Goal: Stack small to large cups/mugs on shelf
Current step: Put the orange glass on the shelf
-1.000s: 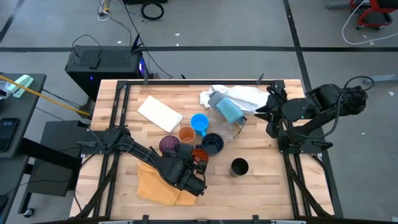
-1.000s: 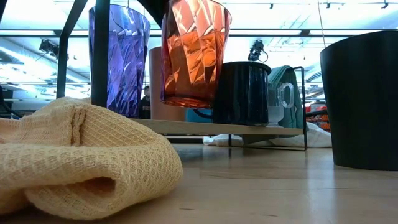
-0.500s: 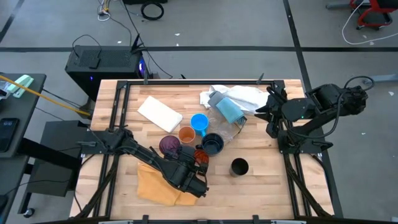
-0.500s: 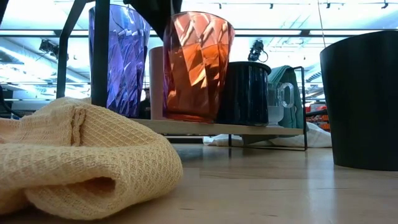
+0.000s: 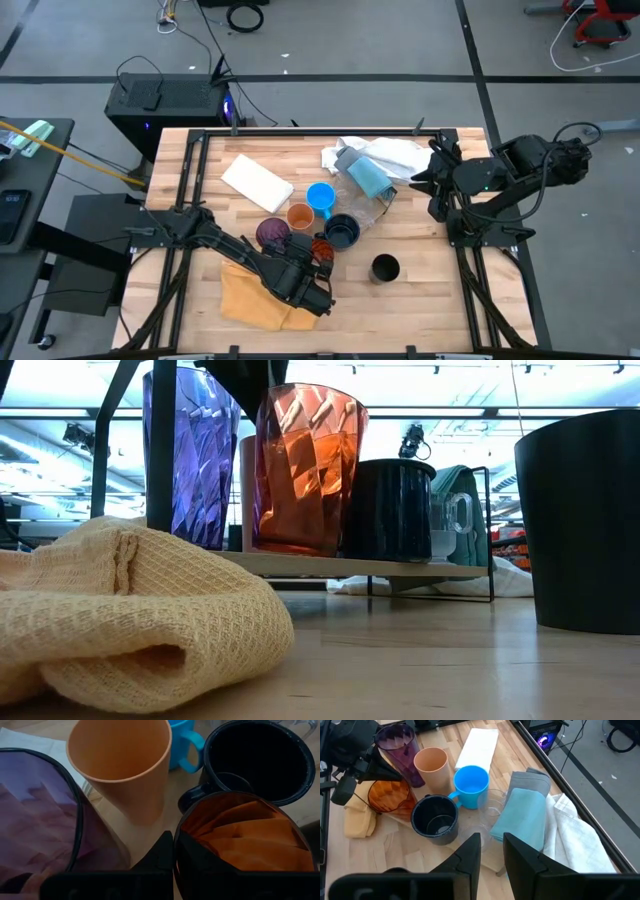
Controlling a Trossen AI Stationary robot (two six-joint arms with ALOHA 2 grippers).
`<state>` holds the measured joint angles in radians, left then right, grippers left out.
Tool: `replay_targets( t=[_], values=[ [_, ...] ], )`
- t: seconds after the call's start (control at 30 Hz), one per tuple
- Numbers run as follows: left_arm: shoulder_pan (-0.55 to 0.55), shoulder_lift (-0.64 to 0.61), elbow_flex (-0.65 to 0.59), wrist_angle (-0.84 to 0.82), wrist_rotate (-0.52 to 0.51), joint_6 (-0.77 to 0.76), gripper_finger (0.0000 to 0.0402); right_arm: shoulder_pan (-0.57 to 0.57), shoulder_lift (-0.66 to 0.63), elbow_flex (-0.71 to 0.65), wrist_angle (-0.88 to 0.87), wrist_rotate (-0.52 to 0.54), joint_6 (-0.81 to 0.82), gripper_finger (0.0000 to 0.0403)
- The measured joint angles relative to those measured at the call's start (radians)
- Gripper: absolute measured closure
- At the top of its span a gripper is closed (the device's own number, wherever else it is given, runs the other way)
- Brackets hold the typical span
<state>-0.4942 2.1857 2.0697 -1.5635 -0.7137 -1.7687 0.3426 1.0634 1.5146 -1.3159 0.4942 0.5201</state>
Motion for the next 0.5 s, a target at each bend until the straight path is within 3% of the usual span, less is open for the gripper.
replay_targets(
  t=[0.3,0.5],
  values=[
    [0.002,0.000,0.000,-0.001,0.006,0.003,0.0357,0.000,0.000,0.000,0.000,-0.009,0.000,0.0314],
    [0.002,0.000,0.000,-0.002,0.000,0.011,0.0375,0.000,0.000,0.000,0.000,-0.010,0.000,0.0314]
  ],
)
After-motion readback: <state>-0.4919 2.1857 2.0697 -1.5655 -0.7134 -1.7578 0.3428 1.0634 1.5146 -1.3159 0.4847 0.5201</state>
